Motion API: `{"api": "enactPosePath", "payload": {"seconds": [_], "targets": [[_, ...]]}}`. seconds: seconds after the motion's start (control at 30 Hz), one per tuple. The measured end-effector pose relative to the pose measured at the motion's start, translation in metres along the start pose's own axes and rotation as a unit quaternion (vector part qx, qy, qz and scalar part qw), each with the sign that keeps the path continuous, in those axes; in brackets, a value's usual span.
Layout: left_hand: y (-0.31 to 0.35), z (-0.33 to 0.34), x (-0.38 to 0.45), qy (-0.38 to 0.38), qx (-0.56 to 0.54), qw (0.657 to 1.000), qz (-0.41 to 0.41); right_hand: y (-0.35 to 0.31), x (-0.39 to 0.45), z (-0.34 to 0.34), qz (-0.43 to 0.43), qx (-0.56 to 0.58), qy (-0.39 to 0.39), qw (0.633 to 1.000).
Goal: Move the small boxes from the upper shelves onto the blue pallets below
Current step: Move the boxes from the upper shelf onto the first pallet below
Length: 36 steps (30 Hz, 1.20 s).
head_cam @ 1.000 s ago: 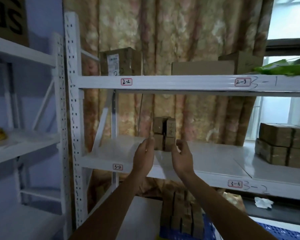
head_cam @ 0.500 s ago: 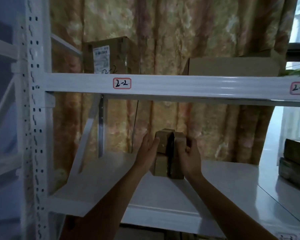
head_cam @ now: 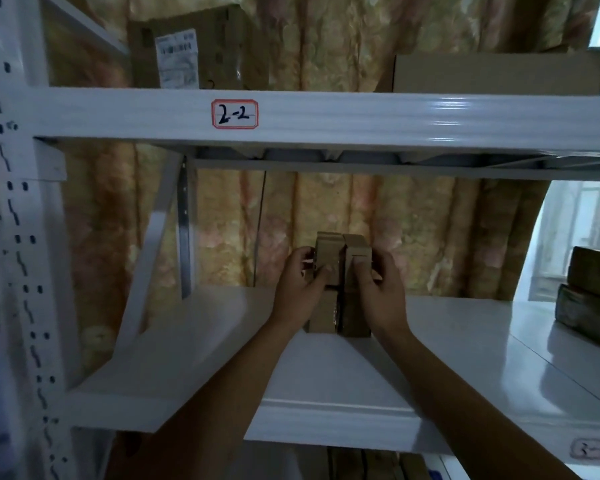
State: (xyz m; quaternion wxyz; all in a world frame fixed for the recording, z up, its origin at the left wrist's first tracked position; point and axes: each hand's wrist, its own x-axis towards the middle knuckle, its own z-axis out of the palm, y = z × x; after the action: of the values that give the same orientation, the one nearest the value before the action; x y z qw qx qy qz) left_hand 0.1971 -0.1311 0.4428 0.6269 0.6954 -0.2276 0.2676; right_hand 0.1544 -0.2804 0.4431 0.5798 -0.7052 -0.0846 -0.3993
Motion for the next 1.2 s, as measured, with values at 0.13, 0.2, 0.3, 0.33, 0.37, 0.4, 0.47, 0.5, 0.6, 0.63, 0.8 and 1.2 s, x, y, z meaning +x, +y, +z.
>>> {"api": "enactPosePath", "payload": {"seconds": [0.13,0.2,0.3,0.33,0.37,0.4,0.47,0.5,0.6,0.63,0.8,1.2], "targets": [[0.001,-0.002,-0.004,0.013,0.021,0.999,0.036,-0.004,-0.004,-0.001,-0.013,0.009,0.008,1.0],[0.002,-0.003,-0.006,0.014,0.02,0.998,0.052,-0.007,-0.007,-0.003,-0.013,0.009,0.006,1.0],[0.005,-0.005,-0.008,0.017,0.013,0.997,0.072,-0.014,-0.011,-0.007,-0.021,0.004,-0.005,1.0],[0.007,-0.006,-0.008,0.017,0.007,0.997,0.075,-0.016,-0.011,-0.009,-0.024,0.005,-0.008,1.0],[0.009,-0.006,-0.009,0.018,-0.001,0.997,0.076,-0.02,-0.012,-0.011,-0.026,0.008,-0.01,1.0],[0.012,-0.007,-0.011,0.02,-0.009,0.997,0.078,-0.024,-0.013,-0.014,-0.029,0.013,-0.013,0.999],[0.021,-0.008,-0.016,0.019,-0.017,0.996,0.085,-0.034,-0.019,-0.02,-0.033,0.028,-0.019,0.999],[0.027,-0.009,-0.02,0.018,-0.018,0.996,0.086,-0.04,-0.023,-0.023,-0.032,0.036,-0.023,0.999],[0.046,-0.01,-0.038,0.017,-0.019,0.996,0.09,-0.055,-0.038,-0.037,-0.037,0.038,-0.02,0.998],[0.053,-0.01,-0.045,0.017,-0.016,0.995,0.093,-0.061,-0.043,-0.042,-0.039,0.038,-0.02,0.998],[0.096,-0.008,-0.081,0.019,-0.01,0.995,0.099,-0.088,-0.069,-0.074,-0.049,0.041,-0.029,0.998],[0.202,0.023,-0.194,-0.01,-0.051,0.995,0.085,-0.164,-0.145,-0.185,-0.048,0.047,-0.02,0.998]]}}
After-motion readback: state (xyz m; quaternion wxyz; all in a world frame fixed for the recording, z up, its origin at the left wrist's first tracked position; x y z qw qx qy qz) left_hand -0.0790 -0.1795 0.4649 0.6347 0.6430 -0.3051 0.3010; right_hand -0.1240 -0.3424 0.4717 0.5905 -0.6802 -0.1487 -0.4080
